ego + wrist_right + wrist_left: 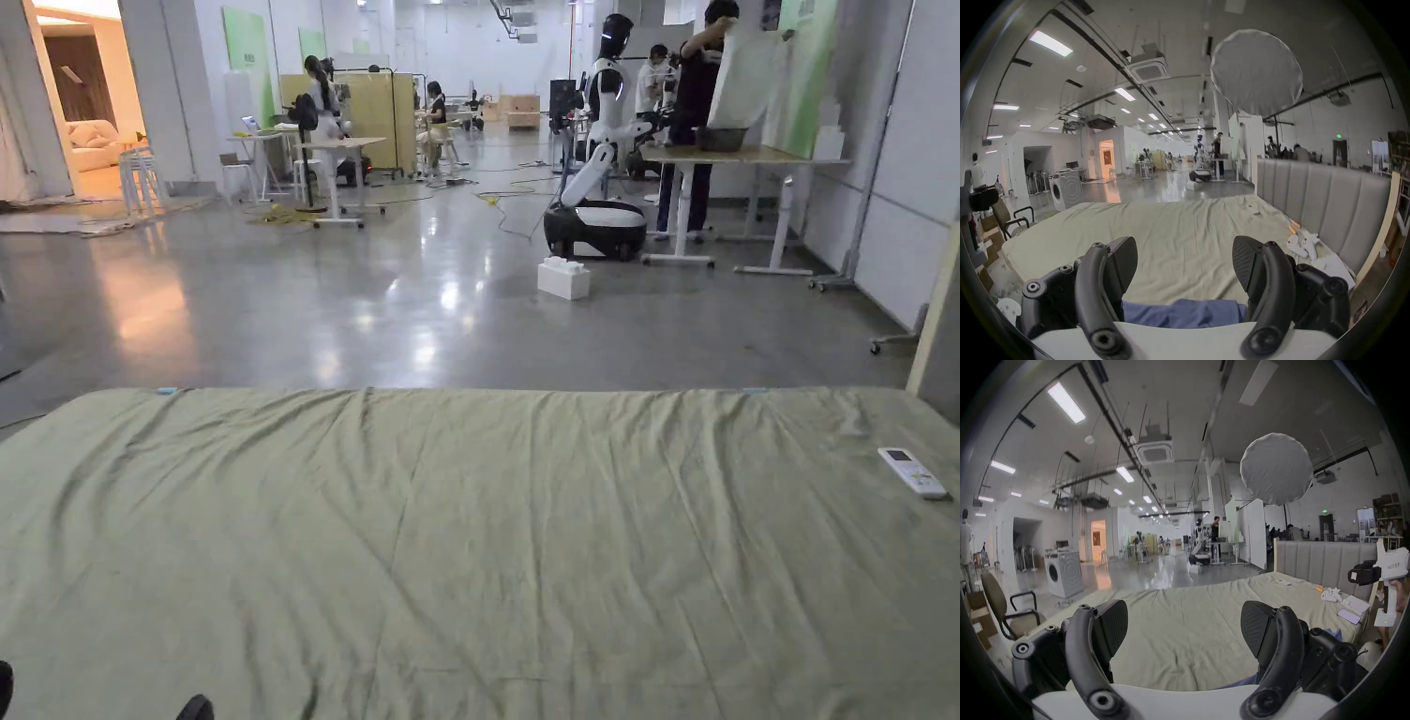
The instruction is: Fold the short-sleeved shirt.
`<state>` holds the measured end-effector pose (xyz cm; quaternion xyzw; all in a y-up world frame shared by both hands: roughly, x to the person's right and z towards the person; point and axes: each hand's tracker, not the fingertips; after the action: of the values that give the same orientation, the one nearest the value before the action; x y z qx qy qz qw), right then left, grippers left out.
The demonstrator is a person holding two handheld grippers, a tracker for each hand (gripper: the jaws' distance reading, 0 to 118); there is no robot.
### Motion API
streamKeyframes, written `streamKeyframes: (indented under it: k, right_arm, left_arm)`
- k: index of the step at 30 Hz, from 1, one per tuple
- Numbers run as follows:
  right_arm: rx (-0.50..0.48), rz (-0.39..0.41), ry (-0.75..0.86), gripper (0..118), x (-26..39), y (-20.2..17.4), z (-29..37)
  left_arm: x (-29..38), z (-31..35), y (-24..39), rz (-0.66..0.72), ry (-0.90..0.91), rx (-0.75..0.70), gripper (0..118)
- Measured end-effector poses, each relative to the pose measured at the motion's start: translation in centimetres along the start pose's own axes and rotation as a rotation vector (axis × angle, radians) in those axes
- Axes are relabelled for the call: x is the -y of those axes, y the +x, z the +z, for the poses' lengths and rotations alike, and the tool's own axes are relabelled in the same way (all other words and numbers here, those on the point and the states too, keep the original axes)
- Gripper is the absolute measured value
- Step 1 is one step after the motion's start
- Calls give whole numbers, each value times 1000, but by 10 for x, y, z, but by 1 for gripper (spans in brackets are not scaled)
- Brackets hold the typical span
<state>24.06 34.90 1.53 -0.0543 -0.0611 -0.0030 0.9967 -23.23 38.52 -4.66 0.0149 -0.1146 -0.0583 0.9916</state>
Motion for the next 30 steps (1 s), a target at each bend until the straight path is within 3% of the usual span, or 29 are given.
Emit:
streamKeyframes:
  k: [1,2,4,5,8,10,18,25,30]
  right_arm:
    - [-9,-12,-6,81,-1,-4,1]
    - [-30,-14,-6,72,-2,-9,1]
    - [-67,-11,11,40,-2,-18,3]
    - [-67,-11,10,21,-1,-22,3]
    - [-78,15,9,12,-2,-33,7]
    - [-96,35,20,0,-2,-39,8]
    - [-98,-31,-8,0,1,-39,4]
    - [-93,-19,-11,0,1,-39,4]
    - [-105,-15,-54,0,13,-37,1]
  left_arm:
    - [-2,-1,7,-11,3,-7,95]
    - [-2,-1,11,-17,-8,-16,94]
    - [-2,-3,18,-36,-43,-52,85]
    - [-1,-4,21,-32,-57,-69,69]
    - [1,-1,21,24,-73,-26,10]
    - [0,3,25,35,-64,14,5]
    - [-1,1,32,34,-82,46,0]
    - [4,-7,24,76,-104,86,0]
    - [33,-29,1,149,-229,123,0]
